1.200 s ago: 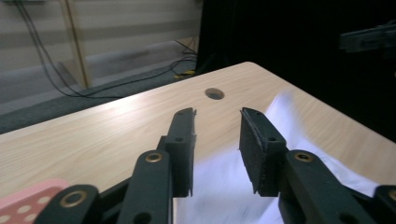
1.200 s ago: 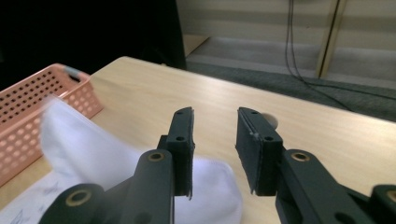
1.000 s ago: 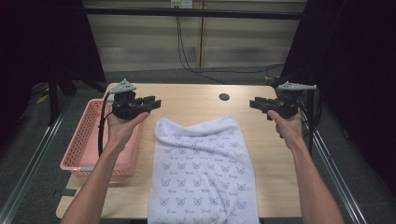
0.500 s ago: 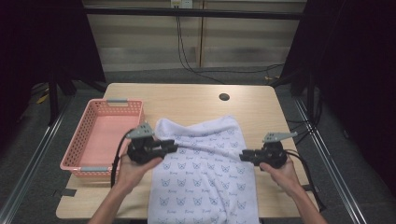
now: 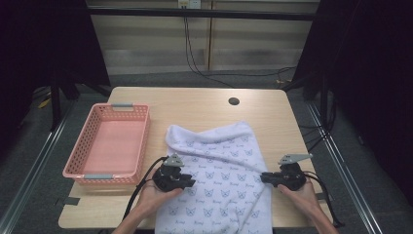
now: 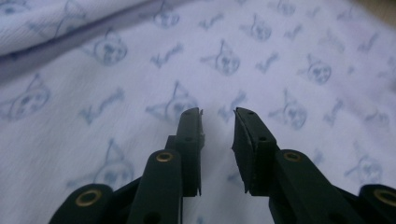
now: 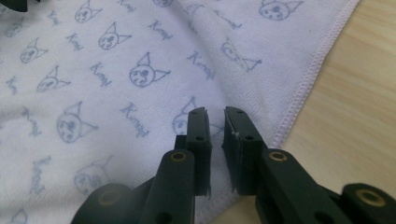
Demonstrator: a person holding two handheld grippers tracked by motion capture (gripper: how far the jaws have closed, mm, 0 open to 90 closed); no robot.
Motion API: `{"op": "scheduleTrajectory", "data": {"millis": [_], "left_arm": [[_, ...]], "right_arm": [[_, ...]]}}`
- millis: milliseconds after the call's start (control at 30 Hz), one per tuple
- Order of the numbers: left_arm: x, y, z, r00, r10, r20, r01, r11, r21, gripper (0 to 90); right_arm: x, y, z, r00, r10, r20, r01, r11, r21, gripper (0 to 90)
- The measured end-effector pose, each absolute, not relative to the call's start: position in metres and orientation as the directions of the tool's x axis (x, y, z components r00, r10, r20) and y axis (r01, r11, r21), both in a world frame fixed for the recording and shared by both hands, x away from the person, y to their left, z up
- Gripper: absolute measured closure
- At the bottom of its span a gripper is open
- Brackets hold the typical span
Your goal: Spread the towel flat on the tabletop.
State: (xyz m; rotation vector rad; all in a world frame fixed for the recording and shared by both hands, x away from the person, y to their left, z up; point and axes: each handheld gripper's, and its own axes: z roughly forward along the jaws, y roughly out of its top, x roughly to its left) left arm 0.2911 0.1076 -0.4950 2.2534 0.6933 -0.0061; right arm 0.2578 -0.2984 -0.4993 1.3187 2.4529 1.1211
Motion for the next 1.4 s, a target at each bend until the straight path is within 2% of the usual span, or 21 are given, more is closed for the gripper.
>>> {"op": "scheduleTrajectory", "data": {"millis": [167,267,333,367,600,700,800,967,1033,1100,1133,1167,1300,1400], "left_arm": [[0.276,0.111,-0.496,0.867,0.456,-0.200,0.458,-0.573,0.680,72.8],[0.261,0.116,-0.497,0.876,0.438,-0.202,0.445,-0.573,0.689,72.8],[0.251,0.120,-0.496,0.862,0.444,-0.245,0.480,-0.559,0.676,72.8],[0.244,0.122,-0.496,0.869,0.433,-0.239,0.469,-0.569,0.676,72.8],[0.223,0.139,-0.497,0.884,0.376,-0.279,0.458,-0.573,0.680,73.4],[0.225,0.141,-0.496,0.881,0.374,-0.290,0.466,-0.575,0.672,72.6],[0.234,0.141,-0.493,0.865,0.414,-0.283,0.485,-0.544,0.685,66.4],[0.261,0.149,-0.483,0.821,0.501,-0.275,0.521,-0.458,0.720,61.9],[0.269,0.148,-0.483,0.800,0.536,-0.270,0.542,-0.452,0.709,61.9],[0.275,0.141,-0.481,0.818,0.518,-0.251,0.515,-0.465,0.720,63.2],[0.275,0.141,-0.481,0.818,0.518,-0.251,0.515,-0.465,0.720,64.4],[0.281,0.135,-0.481,0.821,0.544,-0.176,0.478,-0.485,0.732,64.3],[0.297,0.133,-0.485,0.801,0.543,-0.250,0.524,-0.436,0.731,62.3],[0.307,0.129,-0.488,0.799,0.547,-0.251,0.525,-0.430,0.735,59.8]], "right_arm": [[0.236,-0.307,-0.497,-0.608,0.765,0.213,0.670,0.351,0.655,76.9],[0.228,-0.305,-0.495,-0.617,0.753,0.230,0.674,0.354,0.649,66.7],[0.225,-0.301,-0.495,-0.643,0.734,0.219,0.658,0.384,0.647,63.1],[0.224,-0.299,-0.495,-0.653,0.723,0.223,0.654,0.391,0.647,60.5],[0.218,-0.291,-0.495,-0.690,0.674,0.263,0.647,0.412,0.641,60.5],[0.211,-0.290,-0.493,-0.698,0.664,0.266,0.648,0.428,0.631,60.6],[0.212,-0.290,-0.492,-0.689,0.676,0.261,0.650,0.416,0.636,60.0],[0.224,-0.298,-0.480,-0.642,0.723,0.255,0.615,0.287,0.735,59.5],[0.230,-0.300,-0.477,-0.621,0.735,0.271,0.613,0.240,0.753,57.4],[0.237,-0.300,-0.477,-0.611,0.742,0.274,0.622,0.237,0.746,51.3],[0.237,-0.300,-0.477,-0.611,0.742,0.274,0.622,0.237,0.746,51.3],[0.247,-0.297,-0.477,-0.607,0.754,0.251,0.620,0.252,0.743,46.9],[0.261,-0.292,-0.475,-0.609,0.753,0.248,0.609,0.244,0.755,45.7],[0.272,-0.287,-0.476,-0.612,0.749,0.256,0.614,0.245,0.750,46.0]]}}
